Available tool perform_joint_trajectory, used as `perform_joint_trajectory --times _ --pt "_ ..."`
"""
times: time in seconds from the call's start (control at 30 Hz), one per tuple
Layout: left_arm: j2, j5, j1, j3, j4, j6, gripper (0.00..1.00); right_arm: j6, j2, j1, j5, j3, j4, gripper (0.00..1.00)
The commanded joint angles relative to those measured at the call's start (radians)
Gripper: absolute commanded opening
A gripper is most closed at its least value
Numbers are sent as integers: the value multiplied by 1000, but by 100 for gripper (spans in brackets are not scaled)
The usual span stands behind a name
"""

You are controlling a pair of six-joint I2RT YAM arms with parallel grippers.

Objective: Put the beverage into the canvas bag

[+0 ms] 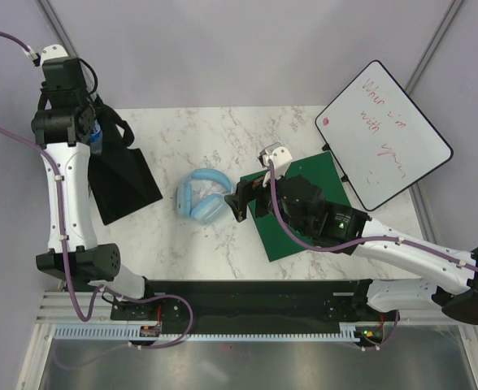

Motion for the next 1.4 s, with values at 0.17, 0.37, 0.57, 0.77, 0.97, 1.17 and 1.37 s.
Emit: perform_joint_trajectory --times 0.17,0.37,0.57,0.77,0.97,1.17,1.37 --pt "-32 20 0 51 181 11 2 -26 -10 -3 29 -9 11 98" --pt "-115 25 1 -74 77 -58 2 -41 8 -2 23 3 22 98" --pt "-196 -9 19 -315 78 -67 2 -46 8 -2 20 3 29 98" --pt "-153 57 99 -328 77 -83 2 -35 6 -3 0 6 31 98" --pt "-91 9 110 -193 77 -34 2 -9 -17 -3 14 -31 42 98" --pt "-32 -30 111 -145 80 6 2 -1 -1 -3 4 -32 46 98" --pt "-25 91 165 -240 104 -52 2 -3 6 -3 4 -23 48 98"
